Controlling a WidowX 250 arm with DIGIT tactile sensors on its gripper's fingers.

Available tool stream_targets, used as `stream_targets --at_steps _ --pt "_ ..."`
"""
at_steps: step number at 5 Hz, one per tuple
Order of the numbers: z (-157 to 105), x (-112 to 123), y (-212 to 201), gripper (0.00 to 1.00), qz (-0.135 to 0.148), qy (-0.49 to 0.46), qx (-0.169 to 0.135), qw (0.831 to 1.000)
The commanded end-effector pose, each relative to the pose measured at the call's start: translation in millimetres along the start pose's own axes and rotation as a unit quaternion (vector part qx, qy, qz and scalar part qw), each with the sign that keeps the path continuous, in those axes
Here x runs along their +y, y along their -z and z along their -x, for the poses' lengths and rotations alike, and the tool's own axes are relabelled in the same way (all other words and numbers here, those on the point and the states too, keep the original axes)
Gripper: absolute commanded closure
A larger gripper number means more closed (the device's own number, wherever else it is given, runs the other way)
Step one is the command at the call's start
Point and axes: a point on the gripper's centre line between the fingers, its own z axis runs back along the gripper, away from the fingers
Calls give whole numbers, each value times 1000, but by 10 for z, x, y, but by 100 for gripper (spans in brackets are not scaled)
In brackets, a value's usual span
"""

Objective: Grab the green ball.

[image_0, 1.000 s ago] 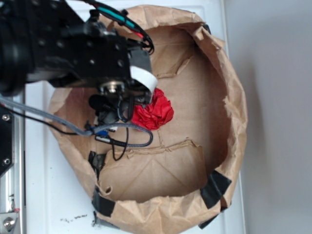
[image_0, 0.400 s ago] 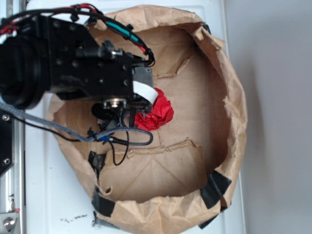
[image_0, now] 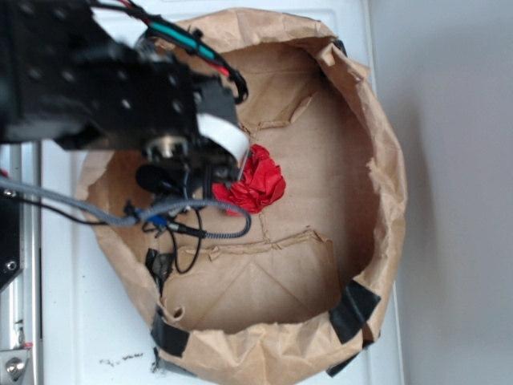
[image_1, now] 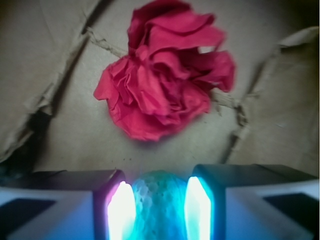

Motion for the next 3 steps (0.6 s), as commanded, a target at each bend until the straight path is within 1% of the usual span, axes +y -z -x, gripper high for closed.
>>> stream_targets --at_steps 1,2,3 --pt "-196 68 -922 100 37 -41 -113 992" --pt "-232 35 -1184 100 55 -47 -122 990" --pt "-240 35 -1223 100 56 -54 -122 989"
